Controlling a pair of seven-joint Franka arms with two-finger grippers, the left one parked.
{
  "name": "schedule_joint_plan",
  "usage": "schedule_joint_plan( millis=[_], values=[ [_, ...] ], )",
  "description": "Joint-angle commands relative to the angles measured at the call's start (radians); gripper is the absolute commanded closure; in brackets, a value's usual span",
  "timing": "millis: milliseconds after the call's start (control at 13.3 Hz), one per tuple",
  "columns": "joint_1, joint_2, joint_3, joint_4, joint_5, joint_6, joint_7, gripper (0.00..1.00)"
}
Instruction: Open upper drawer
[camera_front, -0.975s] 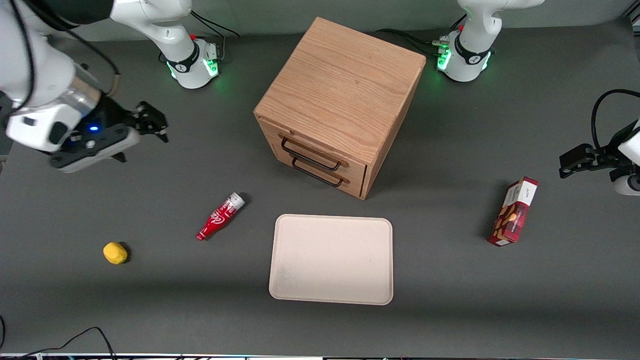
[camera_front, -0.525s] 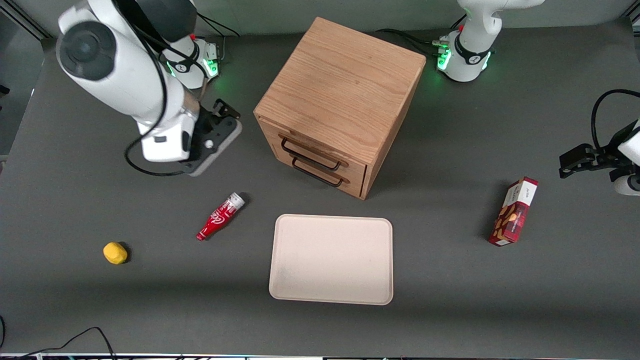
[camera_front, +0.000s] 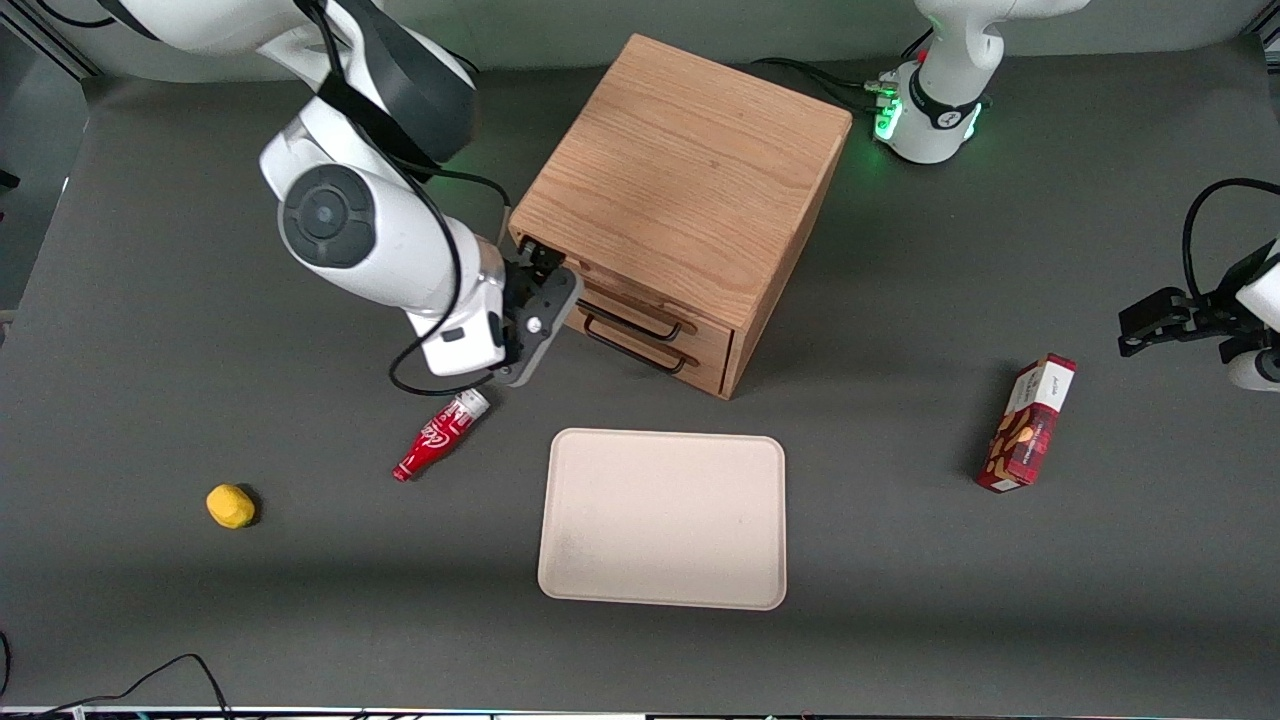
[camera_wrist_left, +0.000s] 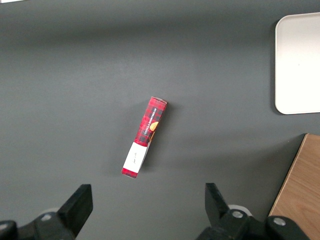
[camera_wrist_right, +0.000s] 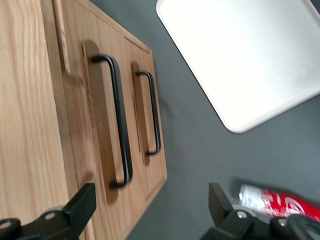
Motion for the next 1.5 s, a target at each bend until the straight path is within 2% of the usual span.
schedule_joint_plan(
  millis=[0,375,1050,1425],
  values=[
    [0.011,0.097,0.045,0.043,-0.01,0.055,-0.017,0.0],
    [0.011,0.148,0.055,0.028,-0.008,0.108,-0.126,0.0],
    [0.0,0.171,0.082,-0.051,0.002,0.195,-0.184,0.0],
    [-0.009,0.185,0.043,-0.035,-0.008,0.203,-0.268,0.0]
  ],
)
